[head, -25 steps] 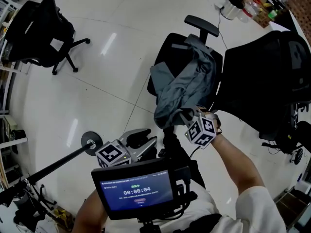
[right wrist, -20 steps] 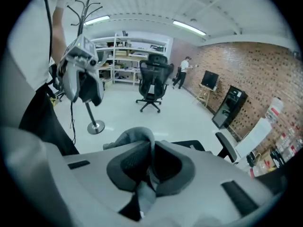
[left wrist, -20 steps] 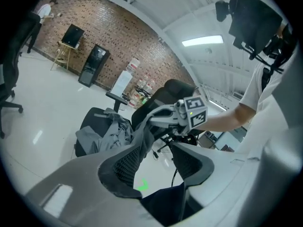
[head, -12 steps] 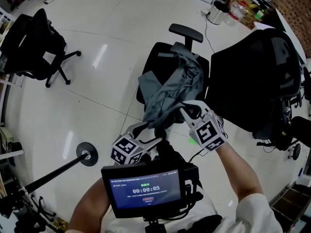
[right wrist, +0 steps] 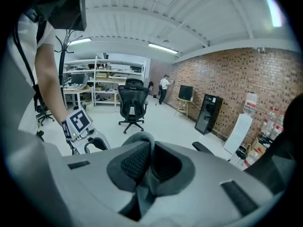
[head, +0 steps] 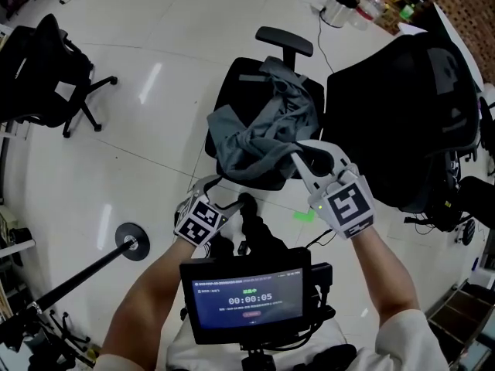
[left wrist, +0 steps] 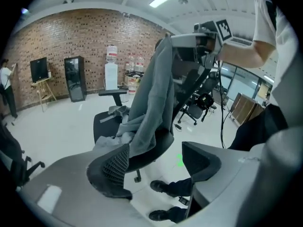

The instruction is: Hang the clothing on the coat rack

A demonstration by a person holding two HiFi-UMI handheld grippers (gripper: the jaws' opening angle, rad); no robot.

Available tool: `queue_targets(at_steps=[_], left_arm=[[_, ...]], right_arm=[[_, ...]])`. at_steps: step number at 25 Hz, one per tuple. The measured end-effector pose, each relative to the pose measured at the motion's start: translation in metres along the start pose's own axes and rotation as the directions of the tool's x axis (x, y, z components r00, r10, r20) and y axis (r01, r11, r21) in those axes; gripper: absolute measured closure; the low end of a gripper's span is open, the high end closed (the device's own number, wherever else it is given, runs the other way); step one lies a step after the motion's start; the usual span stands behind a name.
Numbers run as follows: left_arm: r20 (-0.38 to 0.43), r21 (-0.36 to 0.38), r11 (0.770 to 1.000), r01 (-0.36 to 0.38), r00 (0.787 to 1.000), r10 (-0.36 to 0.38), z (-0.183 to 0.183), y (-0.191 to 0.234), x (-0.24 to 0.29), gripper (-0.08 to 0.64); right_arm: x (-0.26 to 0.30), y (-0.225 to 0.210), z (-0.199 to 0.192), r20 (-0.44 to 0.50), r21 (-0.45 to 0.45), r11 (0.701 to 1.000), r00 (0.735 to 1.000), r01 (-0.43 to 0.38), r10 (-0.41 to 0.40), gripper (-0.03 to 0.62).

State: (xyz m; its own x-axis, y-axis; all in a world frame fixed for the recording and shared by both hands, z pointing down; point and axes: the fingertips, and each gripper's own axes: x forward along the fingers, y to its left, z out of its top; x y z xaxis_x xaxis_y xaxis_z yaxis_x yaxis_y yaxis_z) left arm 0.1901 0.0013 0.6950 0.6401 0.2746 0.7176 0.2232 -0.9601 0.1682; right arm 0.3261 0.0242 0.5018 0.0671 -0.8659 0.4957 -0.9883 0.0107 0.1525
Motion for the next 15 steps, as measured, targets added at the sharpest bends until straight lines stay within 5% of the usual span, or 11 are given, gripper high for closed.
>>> queue_targets(at_steps=[5,15], left_arm=[[-0.052,0.058,0.998,-0.022,0.998,0.025,-0.001,0.008,0.032,0.201],[0.014,0.103,0.989,-0.103,0.995,0.102,0.056,0.049,0.051,0.202]], right_arm=[[-0.02,-0.013,0.02,0.043,0.037,0.999,0.999,0.026,-0.028,0.56],[-0.049,-0.034,0.064,0.119,0.038,0.997,0.99,0.067,-0.071,0.56]])
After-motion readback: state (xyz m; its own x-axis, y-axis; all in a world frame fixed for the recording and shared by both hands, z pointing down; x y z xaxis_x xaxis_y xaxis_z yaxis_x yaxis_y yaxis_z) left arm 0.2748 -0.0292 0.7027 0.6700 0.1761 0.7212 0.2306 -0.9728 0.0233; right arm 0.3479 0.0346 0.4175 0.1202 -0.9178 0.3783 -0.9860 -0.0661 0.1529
